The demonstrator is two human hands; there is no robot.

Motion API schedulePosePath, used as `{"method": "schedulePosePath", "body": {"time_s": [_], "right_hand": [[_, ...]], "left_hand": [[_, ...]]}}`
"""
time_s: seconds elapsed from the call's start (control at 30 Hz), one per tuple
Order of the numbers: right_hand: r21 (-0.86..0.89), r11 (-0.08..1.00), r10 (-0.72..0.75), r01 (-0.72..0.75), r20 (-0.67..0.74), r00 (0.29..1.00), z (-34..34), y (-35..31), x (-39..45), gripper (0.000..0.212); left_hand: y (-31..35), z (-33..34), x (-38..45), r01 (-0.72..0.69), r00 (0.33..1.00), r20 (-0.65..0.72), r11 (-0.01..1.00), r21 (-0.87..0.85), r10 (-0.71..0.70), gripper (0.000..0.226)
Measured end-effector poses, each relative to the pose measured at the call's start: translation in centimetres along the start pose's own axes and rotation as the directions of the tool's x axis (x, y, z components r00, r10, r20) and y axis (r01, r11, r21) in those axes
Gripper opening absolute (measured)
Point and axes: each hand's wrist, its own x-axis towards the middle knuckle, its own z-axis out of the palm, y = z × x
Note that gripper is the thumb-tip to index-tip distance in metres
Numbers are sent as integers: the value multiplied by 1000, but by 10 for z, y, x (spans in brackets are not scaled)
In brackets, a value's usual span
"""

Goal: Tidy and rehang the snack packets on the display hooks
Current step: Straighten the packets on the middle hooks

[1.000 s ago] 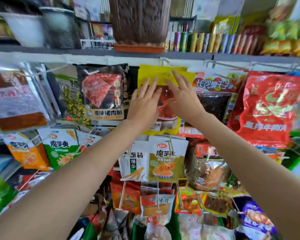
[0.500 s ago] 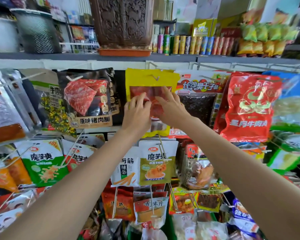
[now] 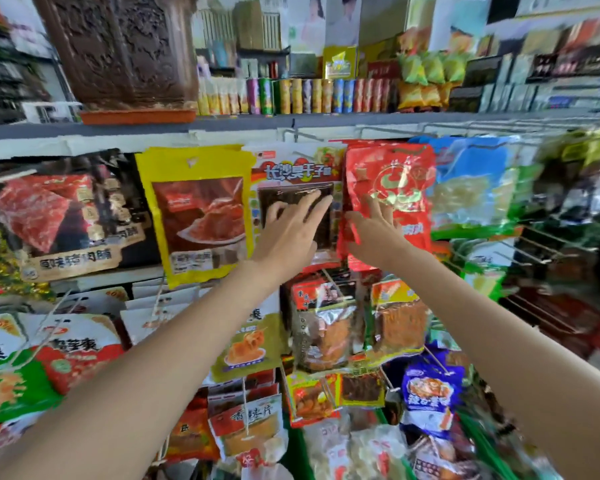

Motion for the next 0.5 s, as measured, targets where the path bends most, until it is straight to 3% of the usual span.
{"method": "schedulePosePath", "body": {"time_s": [0.17, 0.27, 0.37, 0.5], "right_hand": [[21, 995, -100, 99, 26, 995, -7, 67, 2, 54], [38, 985, -170, 167, 63, 983, -9, 124, 15, 58], [70, 987, -152, 147, 75, 986, -20, 175, 28, 61], [225, 960, -177, 163, 41, 983, -33, 206, 46, 62]], "left_hand": [[51, 18, 35, 54, 996, 68, 996, 64, -58, 54], [81, 34, 58, 213, 973, 71, 975, 60, -217, 51], [108, 45, 77, 354, 929, 86, 932, 75, -359, 53], [130, 51, 93, 368, 927, 35, 924, 104, -373, 53]]}}
